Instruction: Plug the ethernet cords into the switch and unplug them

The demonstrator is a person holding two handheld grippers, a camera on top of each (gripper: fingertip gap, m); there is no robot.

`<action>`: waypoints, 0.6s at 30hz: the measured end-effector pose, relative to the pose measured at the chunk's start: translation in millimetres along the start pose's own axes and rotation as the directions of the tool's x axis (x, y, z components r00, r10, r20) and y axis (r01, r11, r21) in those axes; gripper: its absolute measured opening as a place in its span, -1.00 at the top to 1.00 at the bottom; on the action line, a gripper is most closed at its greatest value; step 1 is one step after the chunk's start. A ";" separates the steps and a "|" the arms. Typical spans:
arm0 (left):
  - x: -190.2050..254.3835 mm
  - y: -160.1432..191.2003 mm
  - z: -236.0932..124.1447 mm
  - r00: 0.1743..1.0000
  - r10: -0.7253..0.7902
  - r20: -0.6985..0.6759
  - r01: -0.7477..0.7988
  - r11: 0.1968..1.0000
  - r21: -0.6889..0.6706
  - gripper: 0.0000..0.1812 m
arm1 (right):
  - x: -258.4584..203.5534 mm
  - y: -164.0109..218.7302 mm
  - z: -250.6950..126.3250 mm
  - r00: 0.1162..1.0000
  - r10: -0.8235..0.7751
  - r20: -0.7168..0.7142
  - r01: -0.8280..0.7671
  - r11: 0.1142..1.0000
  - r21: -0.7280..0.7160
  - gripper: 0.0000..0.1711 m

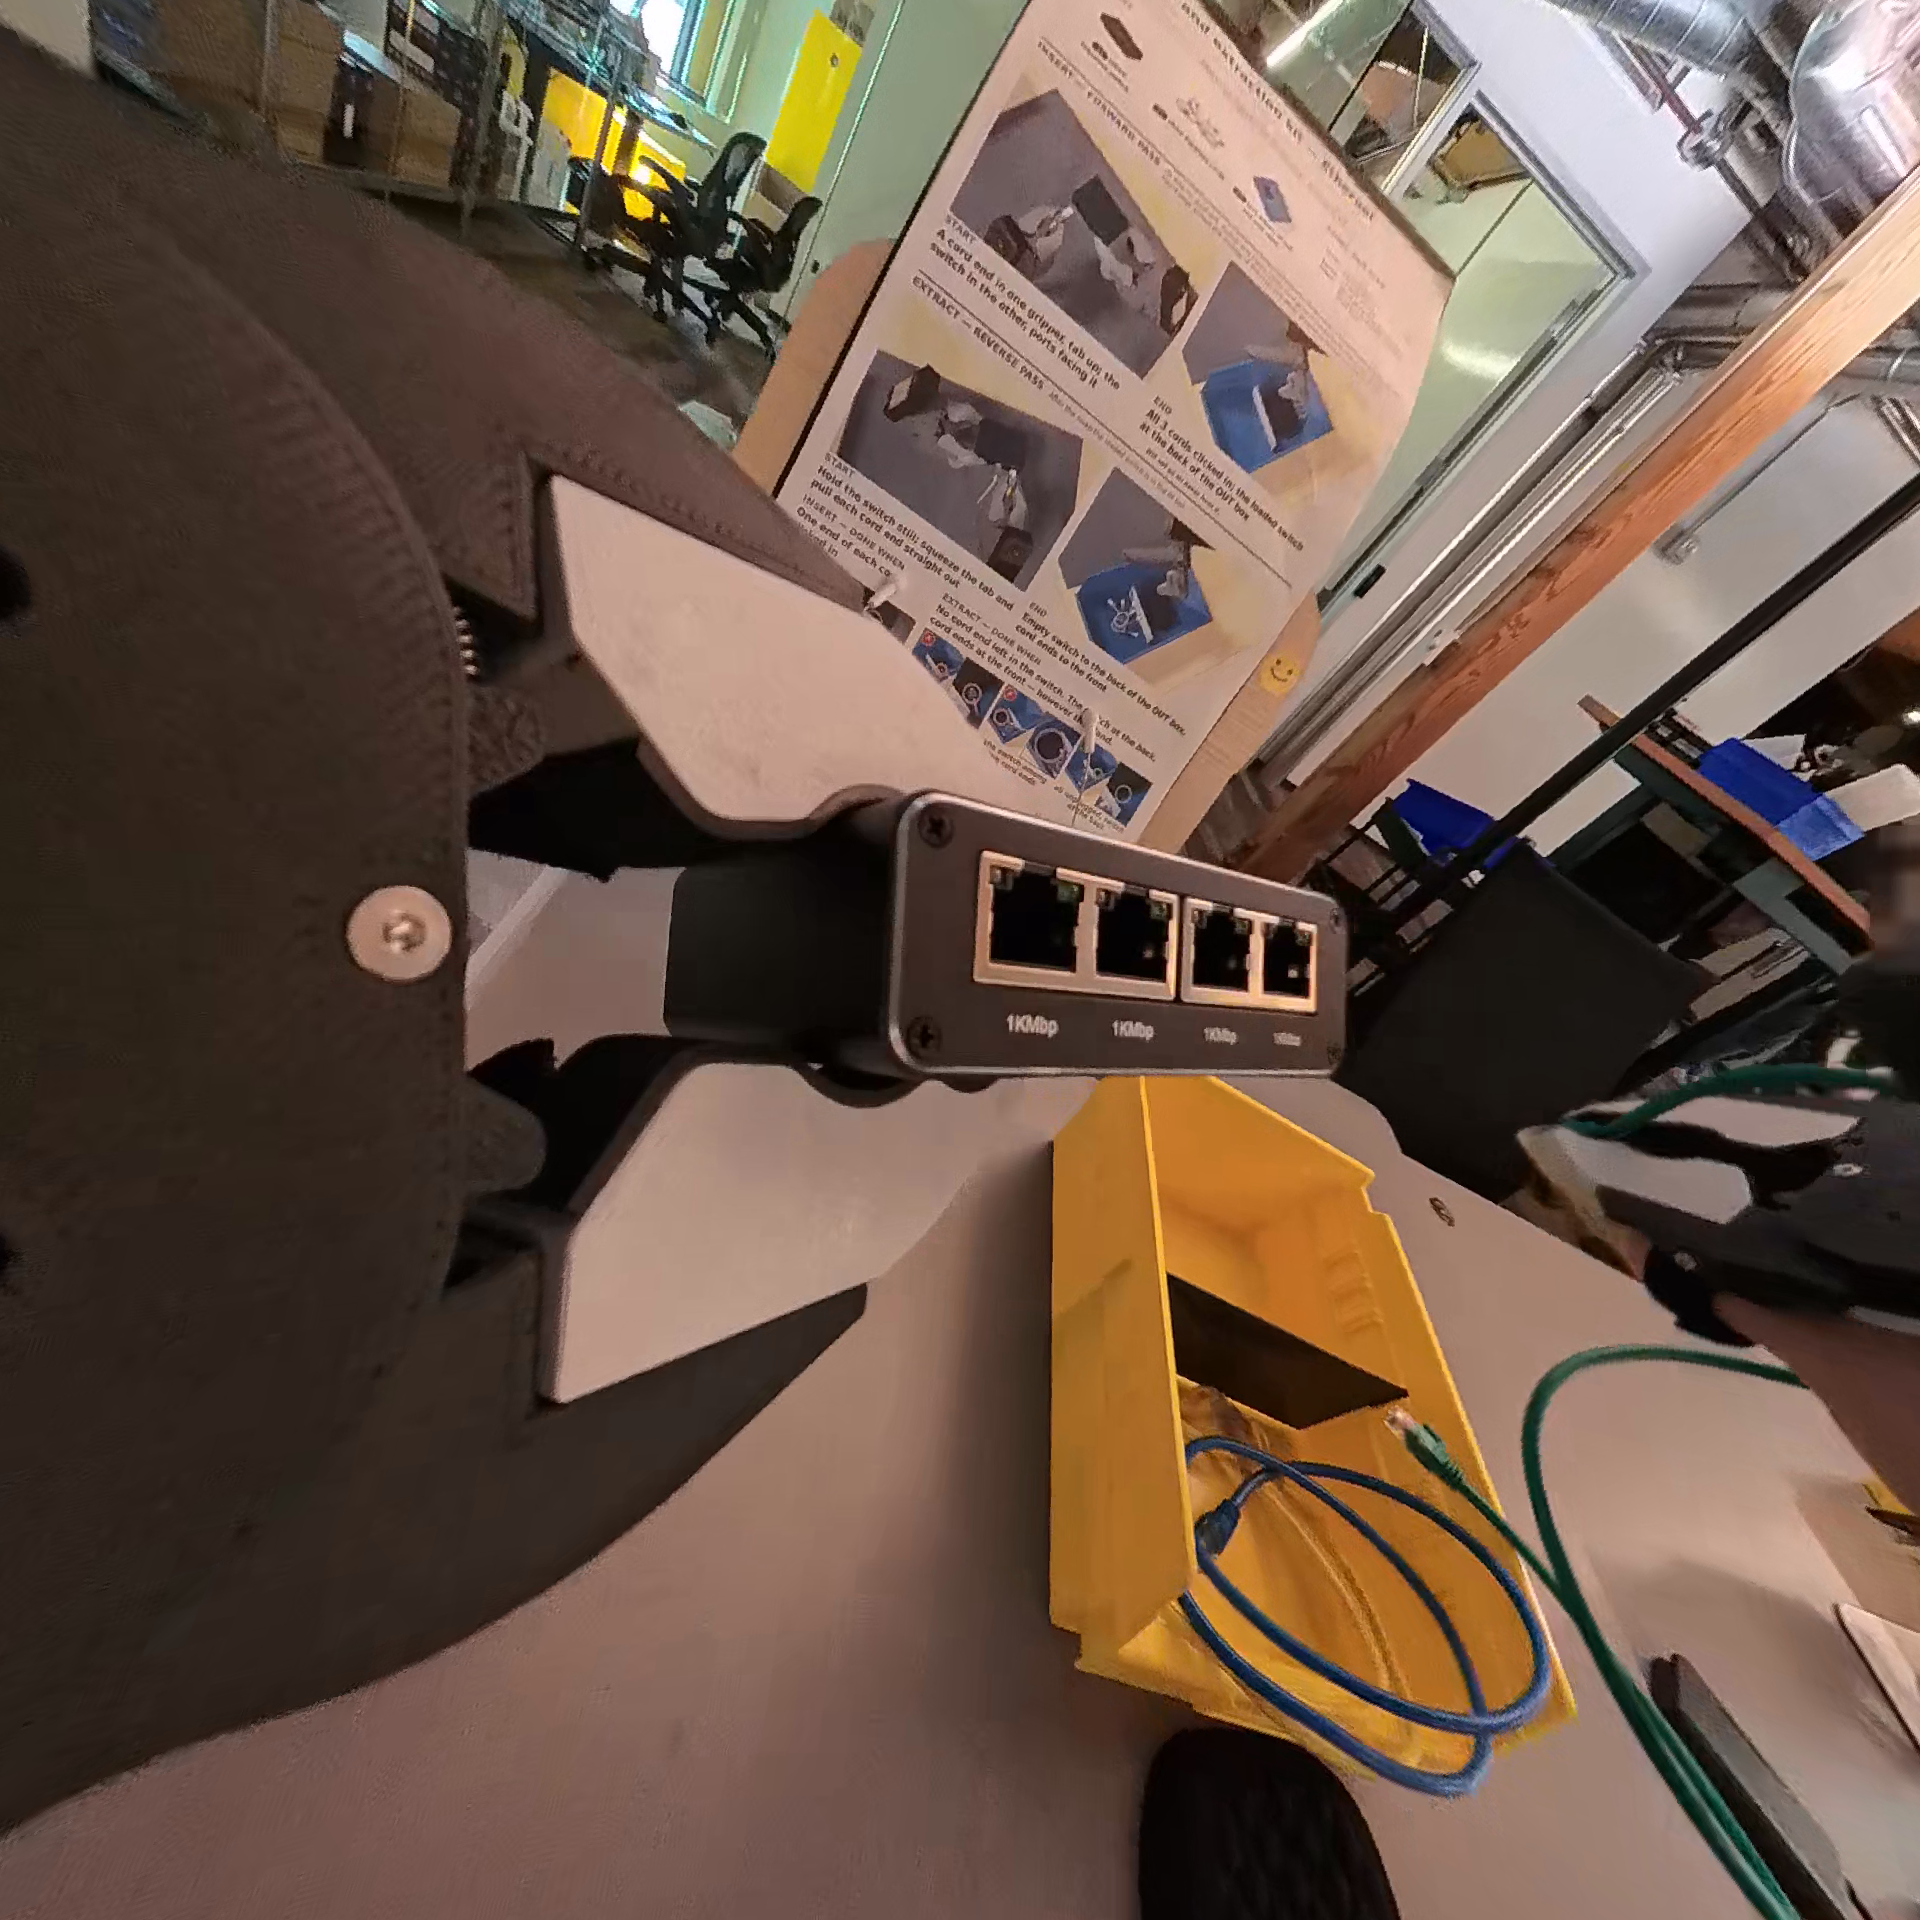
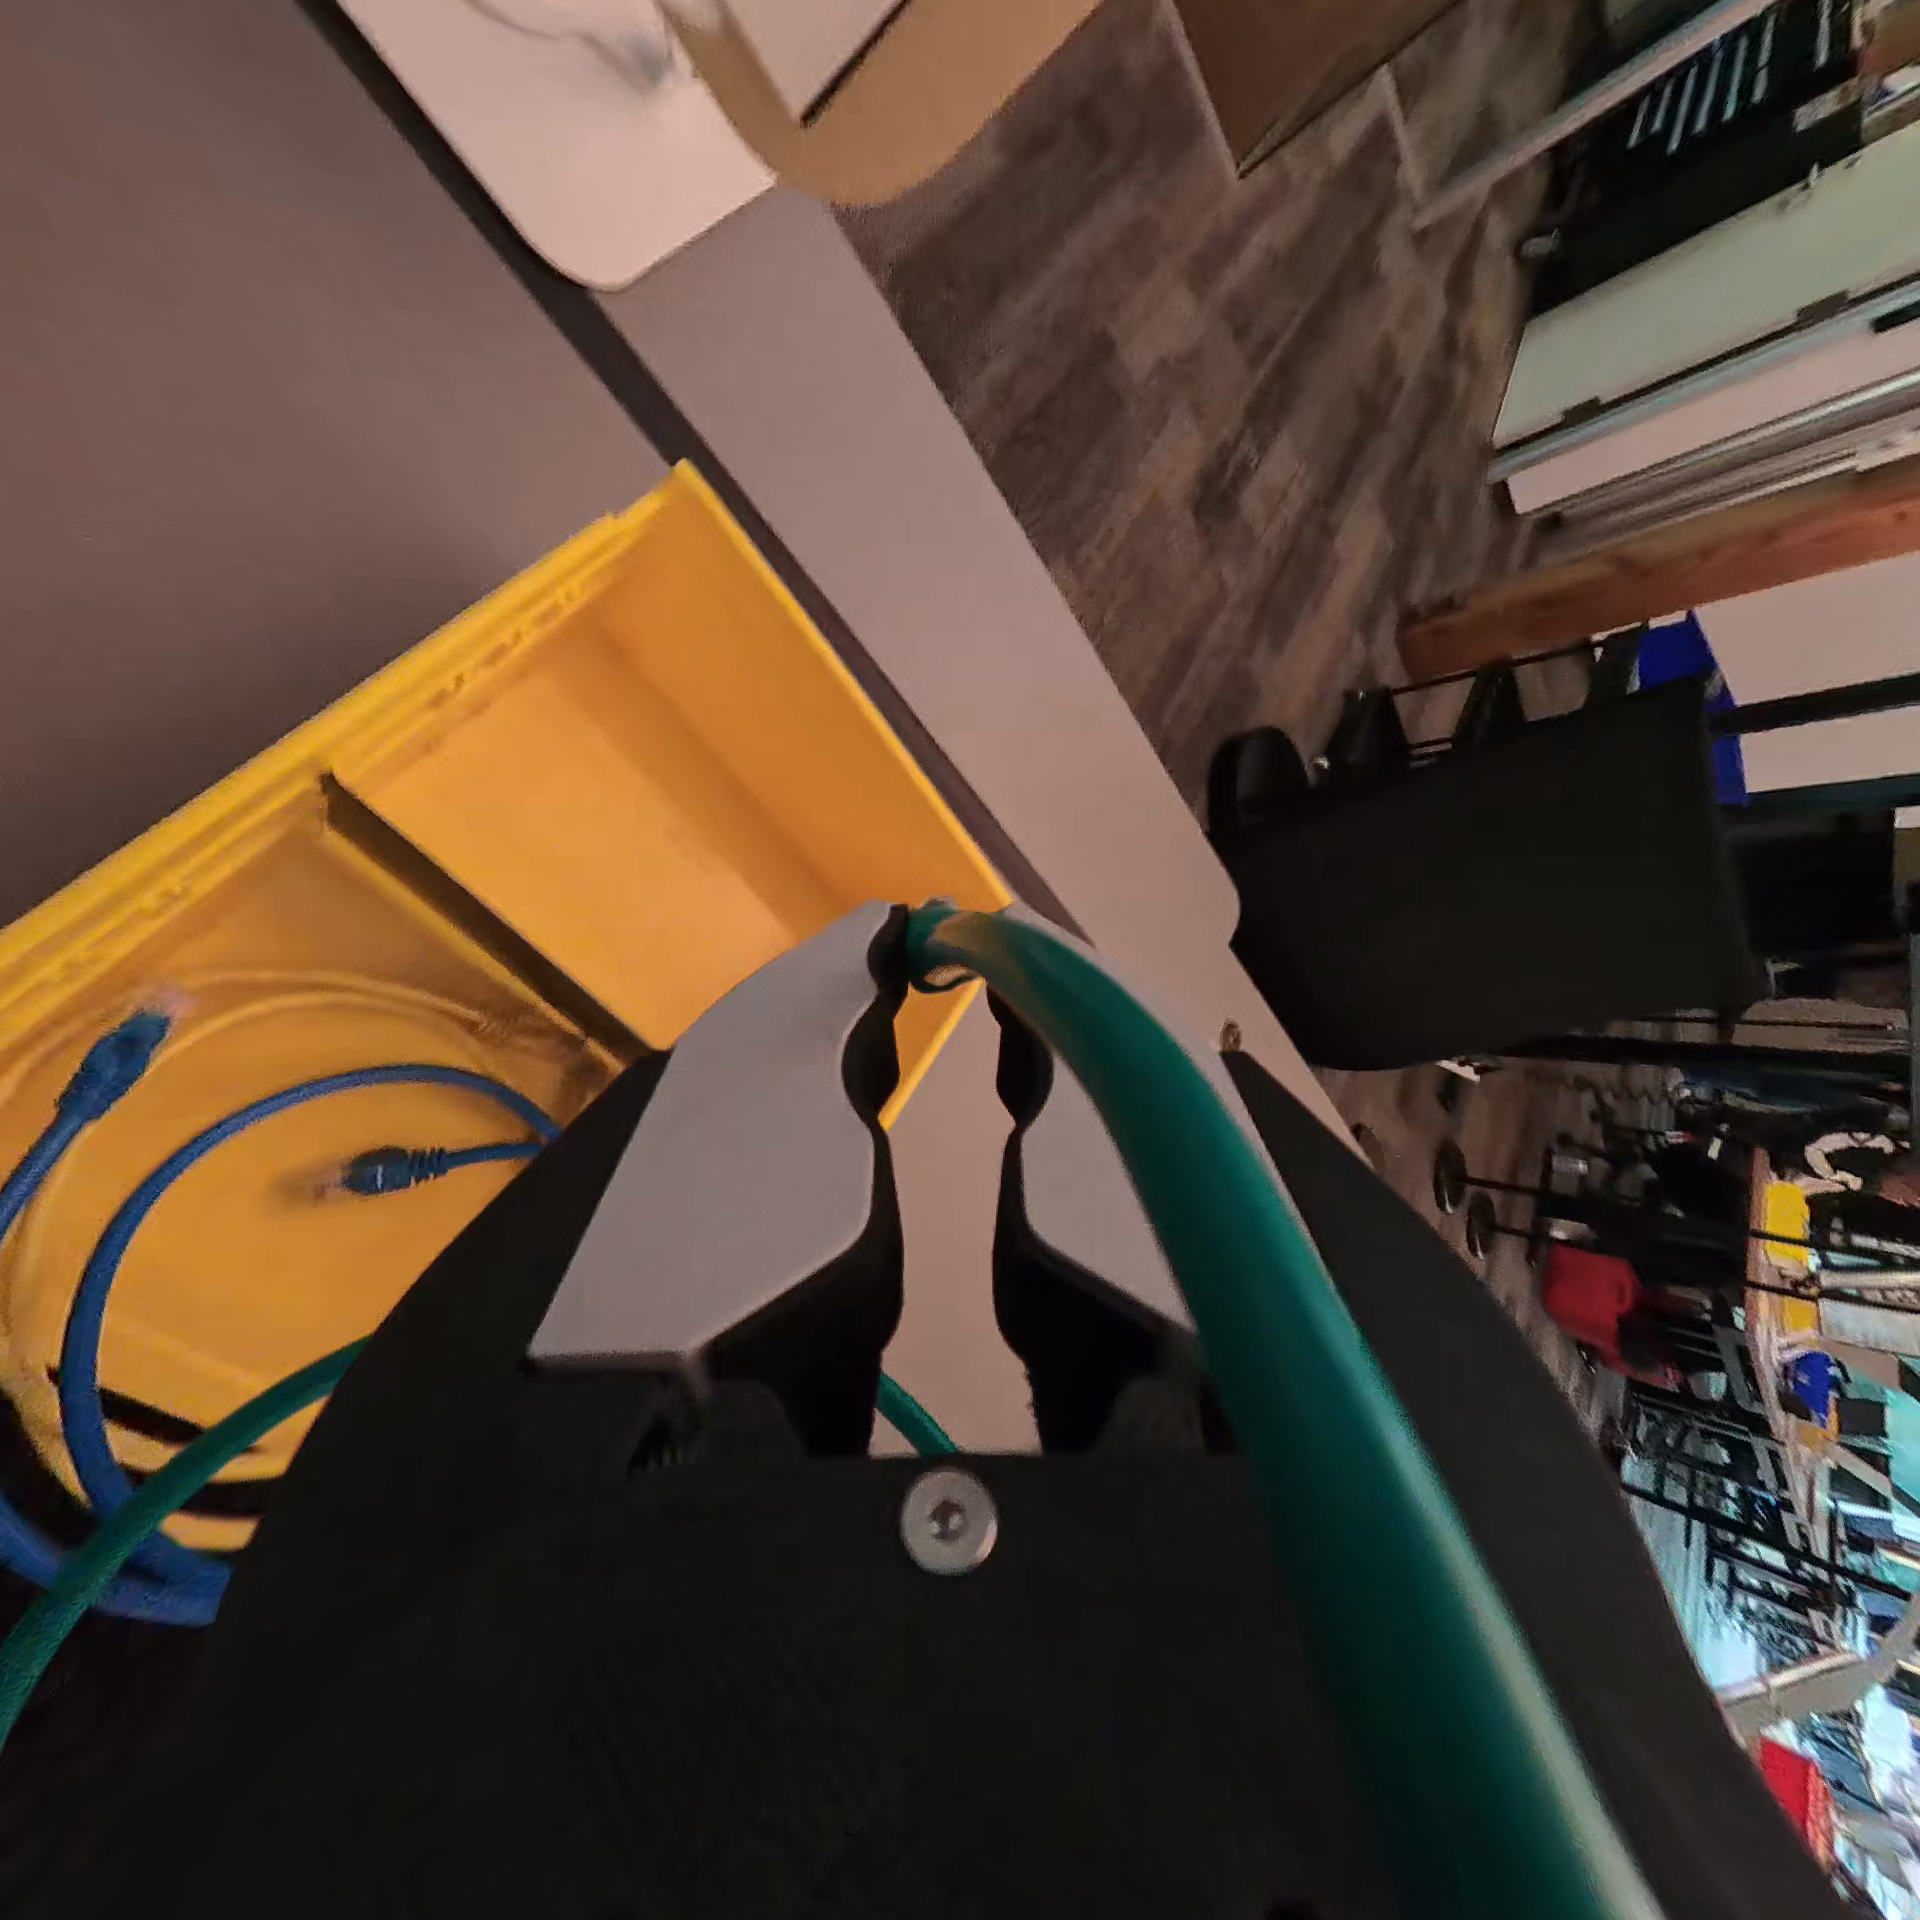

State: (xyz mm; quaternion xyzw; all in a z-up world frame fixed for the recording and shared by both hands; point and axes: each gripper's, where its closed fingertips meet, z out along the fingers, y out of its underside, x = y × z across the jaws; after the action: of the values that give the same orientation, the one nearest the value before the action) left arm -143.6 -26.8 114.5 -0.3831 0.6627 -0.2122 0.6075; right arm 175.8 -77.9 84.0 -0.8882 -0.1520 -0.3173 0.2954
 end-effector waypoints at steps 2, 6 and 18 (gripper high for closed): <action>1.7 1.4 2.3 1.000 -0.001 -0.006 0.001 1.000 -0.006 0.59 | 5.8 -14.9 -1.5 1.000 0.020 0.002 -0.020 0.999 0.041 0.83; 3.7 3.7 5.0 1.000 0.007 -0.010 -0.007 1.000 -0.019 0.59 | -15.1 -21.3 8.3 0.991 0.069 0.115 -0.072 0.997 0.030 0.82; 17.4 5.2 12.2 0.998 0.033 -0.046 -0.035 0.999 -0.042 0.60 | -168.5 34.1 25.2 0.760 0.431 0.486 -0.358 0.902 -0.241 0.60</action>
State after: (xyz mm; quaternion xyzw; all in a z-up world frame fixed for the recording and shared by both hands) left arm -132.5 -34.7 97.4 -0.3798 0.6871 -0.1964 0.5874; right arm 76.6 -102.7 -56.5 -0.9701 -0.0151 -0.0008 0.2422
